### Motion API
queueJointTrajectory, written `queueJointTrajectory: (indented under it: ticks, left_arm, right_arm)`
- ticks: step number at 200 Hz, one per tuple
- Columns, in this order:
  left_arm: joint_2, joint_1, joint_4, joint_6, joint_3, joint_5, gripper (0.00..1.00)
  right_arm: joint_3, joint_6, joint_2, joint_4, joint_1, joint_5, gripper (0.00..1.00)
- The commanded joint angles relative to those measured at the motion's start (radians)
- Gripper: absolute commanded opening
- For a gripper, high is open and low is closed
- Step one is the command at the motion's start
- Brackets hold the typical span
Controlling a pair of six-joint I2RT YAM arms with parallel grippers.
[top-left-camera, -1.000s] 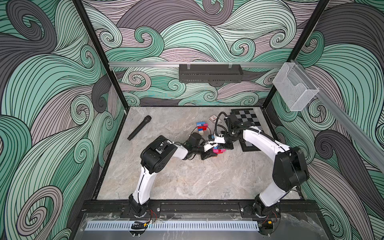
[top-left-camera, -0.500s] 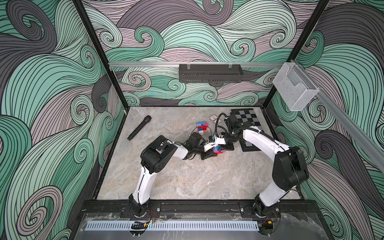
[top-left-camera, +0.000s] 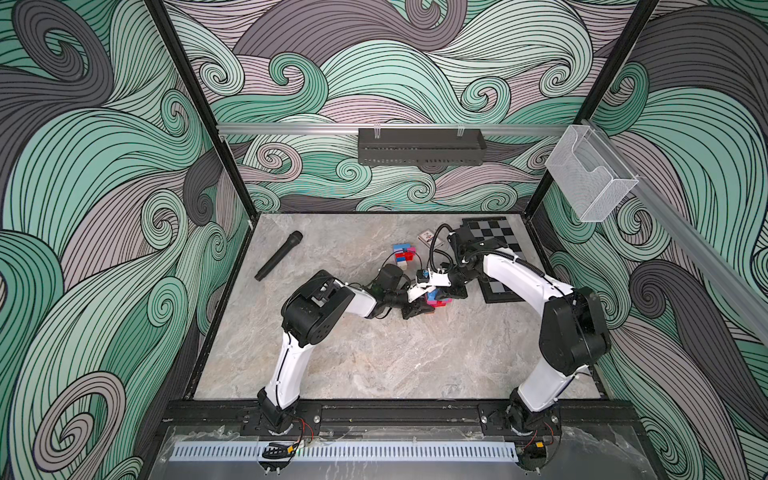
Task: Assemble the letter p with lego
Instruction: Assemble the lego brick with the lego brick.
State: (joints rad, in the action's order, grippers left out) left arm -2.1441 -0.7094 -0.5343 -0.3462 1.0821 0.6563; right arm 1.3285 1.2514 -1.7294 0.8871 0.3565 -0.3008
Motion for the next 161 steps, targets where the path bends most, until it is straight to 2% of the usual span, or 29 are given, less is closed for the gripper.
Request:
queueJointTrajectory:
  ticks: [1, 161]
  left_arm:
    - [-0.124, -0.007, 0.324, -0.008, -0.056, -0.129, 0.0]
    - [-0.127, -0.007, 0.337, -0.01, -0.05, -0.13, 0.0]
  right_arm:
    - [-0.004, 0.026, -0.042, 0.003, 0.017, -0.084, 0.27]
    - [-0.039, 0.056, -0.121, 0.016, 0.018, -0.039, 0.27]
